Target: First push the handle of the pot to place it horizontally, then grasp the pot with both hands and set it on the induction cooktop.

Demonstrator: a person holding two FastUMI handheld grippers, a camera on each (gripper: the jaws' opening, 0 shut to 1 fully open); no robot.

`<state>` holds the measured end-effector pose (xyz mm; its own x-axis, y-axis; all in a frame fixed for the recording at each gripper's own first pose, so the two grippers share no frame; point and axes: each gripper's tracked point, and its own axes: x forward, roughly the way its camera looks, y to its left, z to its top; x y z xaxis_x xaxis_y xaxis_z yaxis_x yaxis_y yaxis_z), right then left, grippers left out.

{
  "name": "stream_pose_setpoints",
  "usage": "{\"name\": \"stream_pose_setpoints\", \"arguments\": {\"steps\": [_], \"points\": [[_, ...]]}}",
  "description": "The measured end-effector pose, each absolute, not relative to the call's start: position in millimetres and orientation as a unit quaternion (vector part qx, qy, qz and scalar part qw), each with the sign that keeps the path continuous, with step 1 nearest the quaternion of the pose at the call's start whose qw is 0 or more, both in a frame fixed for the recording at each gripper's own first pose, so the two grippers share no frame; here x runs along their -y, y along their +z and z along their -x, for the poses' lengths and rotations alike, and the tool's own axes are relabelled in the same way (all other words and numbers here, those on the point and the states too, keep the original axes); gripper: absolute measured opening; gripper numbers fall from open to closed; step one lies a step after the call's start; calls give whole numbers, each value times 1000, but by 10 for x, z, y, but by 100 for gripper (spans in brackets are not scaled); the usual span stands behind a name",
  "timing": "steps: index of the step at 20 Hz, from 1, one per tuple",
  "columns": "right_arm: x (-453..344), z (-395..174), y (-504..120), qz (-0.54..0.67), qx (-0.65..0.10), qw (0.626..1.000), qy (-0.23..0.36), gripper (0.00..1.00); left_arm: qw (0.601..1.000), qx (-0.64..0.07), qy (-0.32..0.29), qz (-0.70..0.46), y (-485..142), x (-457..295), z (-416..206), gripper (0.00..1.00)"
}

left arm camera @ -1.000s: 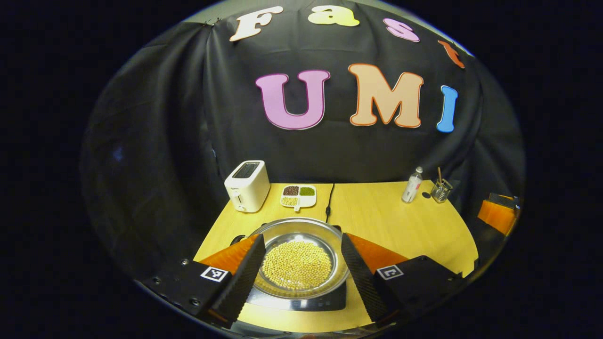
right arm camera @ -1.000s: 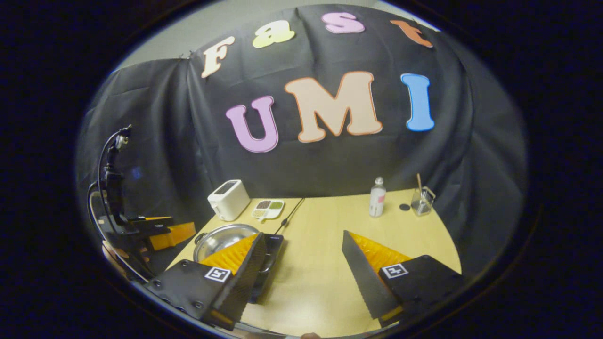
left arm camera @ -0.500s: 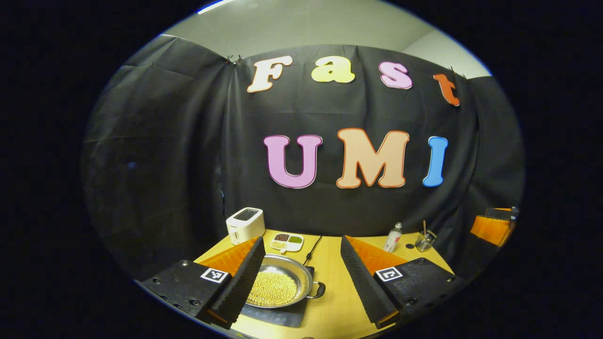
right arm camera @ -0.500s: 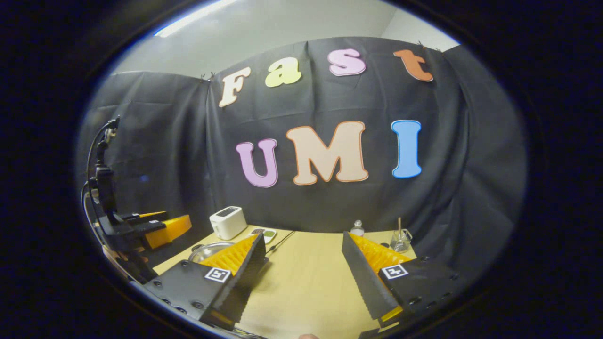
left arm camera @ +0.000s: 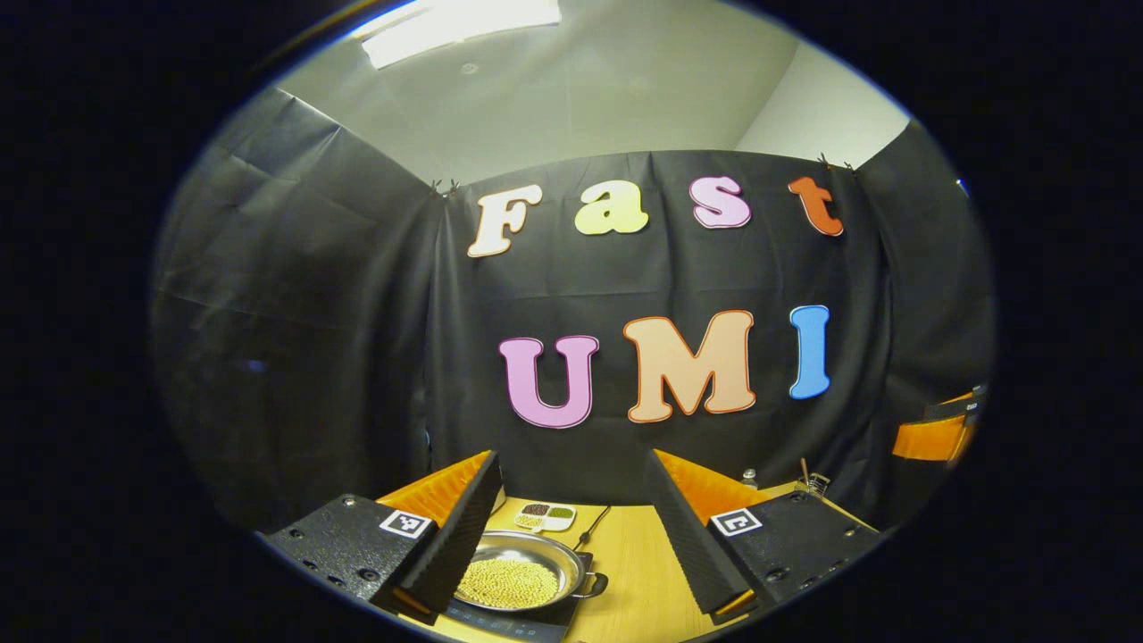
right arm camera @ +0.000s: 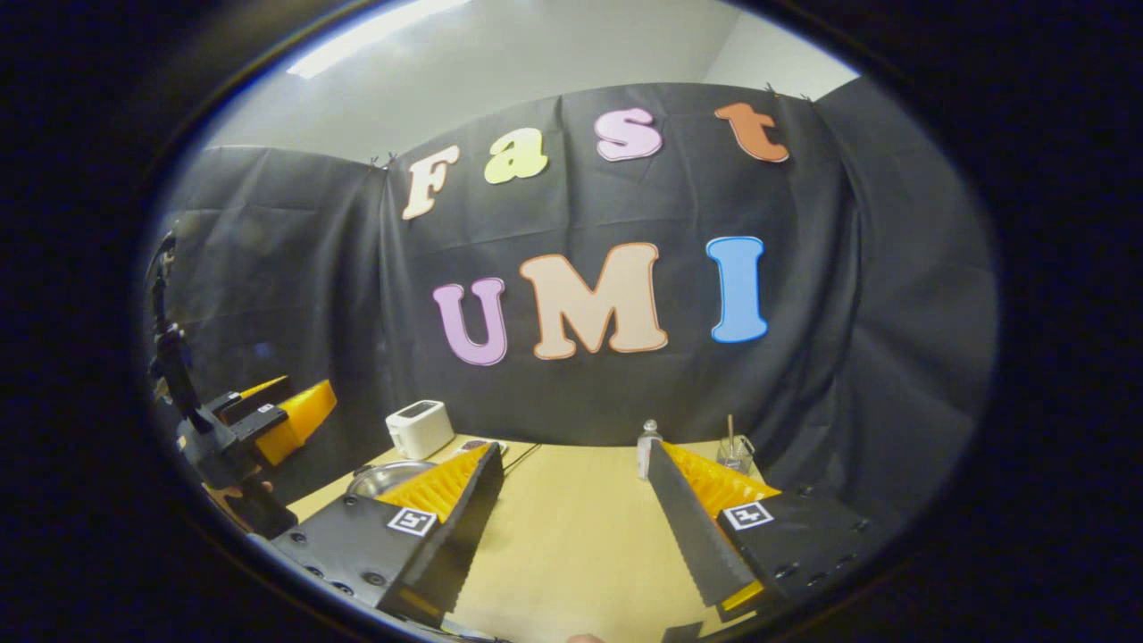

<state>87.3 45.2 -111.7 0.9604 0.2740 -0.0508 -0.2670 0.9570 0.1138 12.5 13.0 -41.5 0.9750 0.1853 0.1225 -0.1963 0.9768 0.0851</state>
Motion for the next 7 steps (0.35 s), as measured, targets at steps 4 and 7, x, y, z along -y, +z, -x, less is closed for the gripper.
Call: {"name": "stream_pose_setpoints", "arguments": {"steps": [4,7], "points": [[-324,-875,-1110,-50,-32,991,122,92,995,44,84,-37,-630,33,-214,99],[-262,-872,-1054,-49,-28,992,116,93,996,27,75,-47,-756,105,-286,98]]}}
